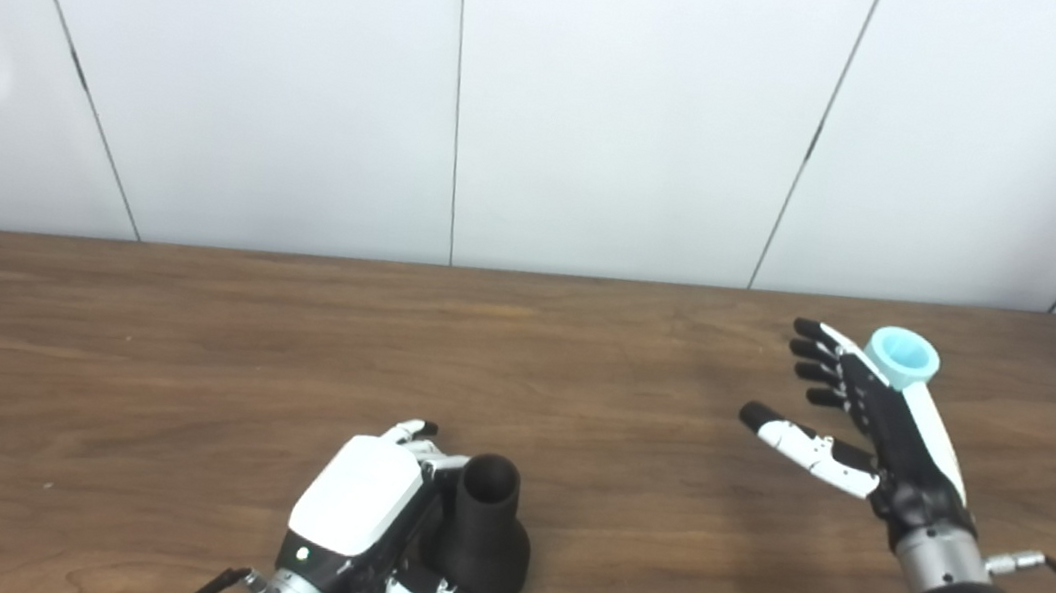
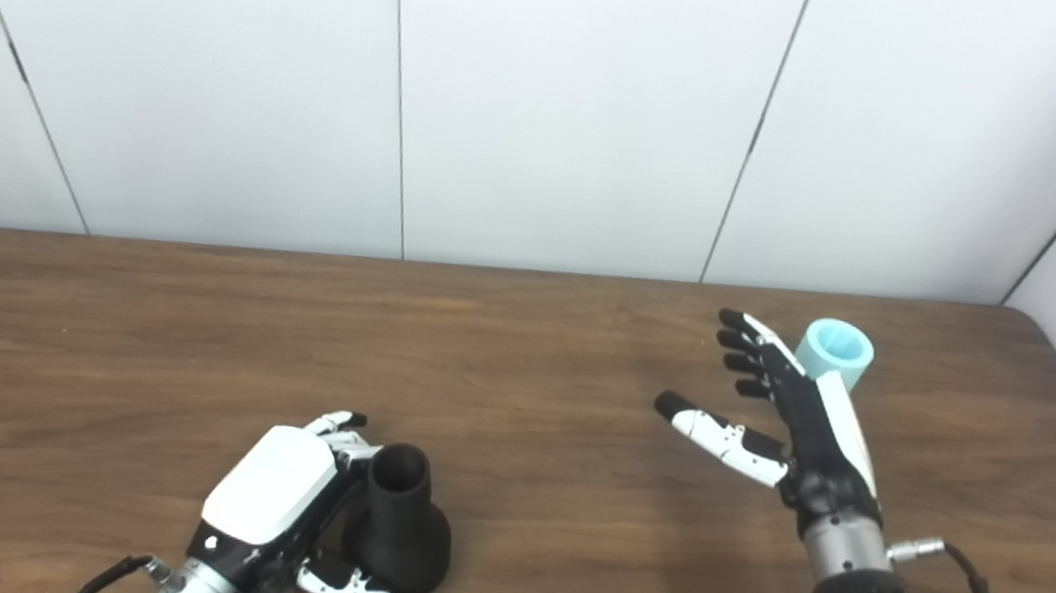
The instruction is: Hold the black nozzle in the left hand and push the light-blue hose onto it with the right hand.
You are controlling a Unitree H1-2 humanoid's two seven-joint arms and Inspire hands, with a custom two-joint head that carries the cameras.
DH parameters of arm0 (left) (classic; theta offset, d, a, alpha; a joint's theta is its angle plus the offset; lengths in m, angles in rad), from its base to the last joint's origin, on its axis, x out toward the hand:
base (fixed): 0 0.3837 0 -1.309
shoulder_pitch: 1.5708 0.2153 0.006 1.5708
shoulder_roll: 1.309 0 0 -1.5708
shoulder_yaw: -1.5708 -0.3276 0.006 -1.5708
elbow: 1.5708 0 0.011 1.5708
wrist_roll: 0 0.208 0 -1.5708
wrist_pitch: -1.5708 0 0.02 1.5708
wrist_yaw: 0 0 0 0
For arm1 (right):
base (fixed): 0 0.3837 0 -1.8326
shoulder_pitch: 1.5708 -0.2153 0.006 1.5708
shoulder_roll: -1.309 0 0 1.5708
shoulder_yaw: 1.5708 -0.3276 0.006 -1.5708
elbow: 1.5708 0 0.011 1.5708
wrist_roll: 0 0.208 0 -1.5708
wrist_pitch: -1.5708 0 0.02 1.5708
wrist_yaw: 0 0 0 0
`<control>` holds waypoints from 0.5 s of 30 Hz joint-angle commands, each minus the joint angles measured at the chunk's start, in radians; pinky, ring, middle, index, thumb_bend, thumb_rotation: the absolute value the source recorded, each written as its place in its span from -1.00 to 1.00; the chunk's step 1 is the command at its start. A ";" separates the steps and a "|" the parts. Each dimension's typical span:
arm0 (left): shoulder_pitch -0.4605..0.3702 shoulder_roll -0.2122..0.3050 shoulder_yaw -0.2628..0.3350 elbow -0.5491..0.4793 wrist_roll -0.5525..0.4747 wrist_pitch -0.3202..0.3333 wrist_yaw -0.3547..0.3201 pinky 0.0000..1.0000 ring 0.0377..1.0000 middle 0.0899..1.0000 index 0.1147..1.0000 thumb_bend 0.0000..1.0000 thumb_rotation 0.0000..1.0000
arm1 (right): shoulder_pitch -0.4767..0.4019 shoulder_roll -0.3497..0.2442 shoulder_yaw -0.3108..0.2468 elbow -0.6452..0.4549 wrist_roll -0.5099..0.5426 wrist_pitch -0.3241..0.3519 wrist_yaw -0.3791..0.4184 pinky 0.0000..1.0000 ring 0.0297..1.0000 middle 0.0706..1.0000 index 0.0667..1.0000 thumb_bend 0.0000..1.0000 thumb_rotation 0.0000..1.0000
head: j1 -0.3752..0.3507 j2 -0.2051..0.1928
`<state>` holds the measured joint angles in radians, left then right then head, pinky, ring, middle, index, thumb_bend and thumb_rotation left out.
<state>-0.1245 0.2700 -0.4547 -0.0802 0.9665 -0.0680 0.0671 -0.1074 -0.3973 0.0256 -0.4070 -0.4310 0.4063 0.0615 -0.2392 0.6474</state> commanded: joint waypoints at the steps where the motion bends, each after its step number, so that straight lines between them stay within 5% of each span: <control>1: 0.001 0.020 0.002 0.023 0.010 -0.006 -0.019 0.70 0.23 -0.17 -0.14 0.05 -1.00 | -0.060 -0.071 0.022 -0.010 -0.124 0.005 0.022 0.62 0.77 0.75 0.75 0.45 -0.26 | -0.007 0.001; 9: 0.002 0.021 0.019 0.027 0.006 -0.014 -0.019 0.69 0.22 -0.17 -0.13 0.05 -1.00 | -0.168 -0.237 0.101 0.082 -0.409 -0.013 0.120 0.86 0.93 0.82 0.77 0.67 -0.49 | -0.052 -0.005; 15: 0.012 0.030 0.032 0.024 -0.004 -0.022 -0.021 0.67 0.20 -0.19 -0.12 0.05 -1.00 | -0.245 -0.312 0.122 0.145 -0.505 -0.019 0.220 1.00 1.00 0.83 0.74 0.79 -0.55 | -0.067 -0.003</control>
<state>-0.1230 0.2768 -0.4316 -0.0723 0.9592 -0.0939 0.0655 -0.3045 -0.6709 0.1595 -0.2493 -0.9078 0.4022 0.2763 -0.3037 0.6443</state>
